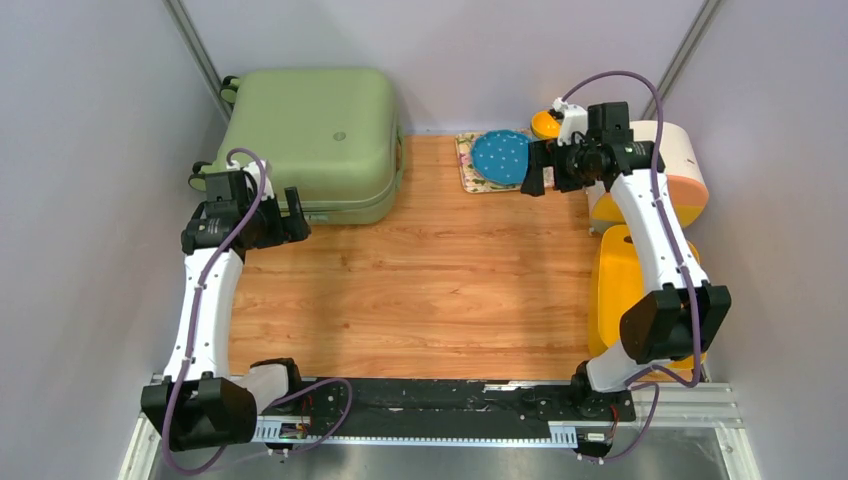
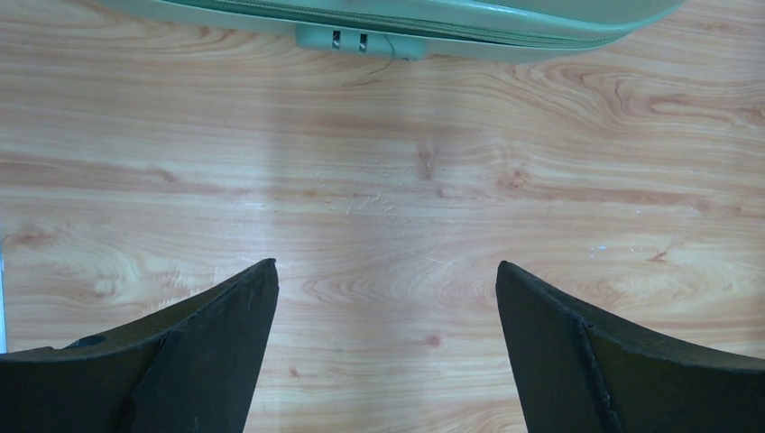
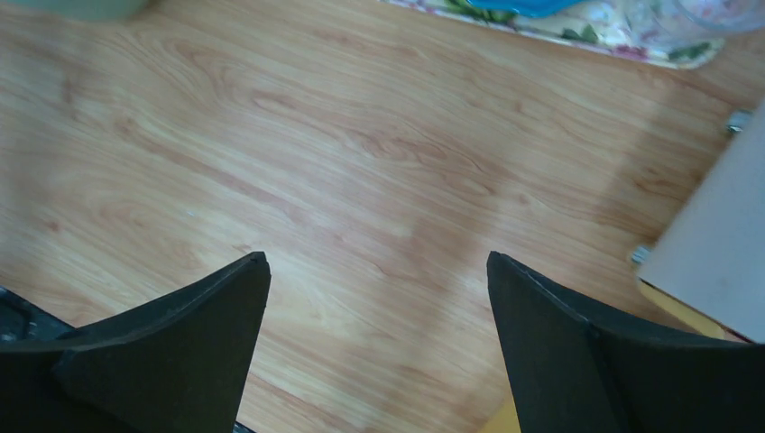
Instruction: Open, take out, and arrange the luggage
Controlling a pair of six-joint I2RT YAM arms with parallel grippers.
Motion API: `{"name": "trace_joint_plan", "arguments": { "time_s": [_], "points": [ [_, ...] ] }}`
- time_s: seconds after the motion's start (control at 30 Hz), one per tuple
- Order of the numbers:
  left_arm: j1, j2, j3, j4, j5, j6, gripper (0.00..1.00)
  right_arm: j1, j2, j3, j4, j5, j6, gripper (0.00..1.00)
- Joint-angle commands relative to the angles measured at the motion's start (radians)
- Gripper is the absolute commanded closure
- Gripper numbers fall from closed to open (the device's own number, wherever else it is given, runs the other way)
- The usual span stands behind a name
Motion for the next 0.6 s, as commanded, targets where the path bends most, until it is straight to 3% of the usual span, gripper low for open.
{"name": "trace_joint_plan", "arguments": {
  "time_s": [0.0,0.27,0.57],
  "points": [
    [0.003,-0.063,0.031,0.042,0.014,0.026,0.02,0.03,0.062,0.033,0.222,-0.145,0.23,0.05],
    [0.003,-0.114,0.017,0.046,0.057,0.129,0.02,0.07,0.362,0.201,0.486,-0.436,0.549,0.07],
    [0.002,-0.186,-0.049,0.122,0.175,0.178,0.02,0.146,0.739,0.47,0.703,-0.516,0.762,0.21]
  ]
}}
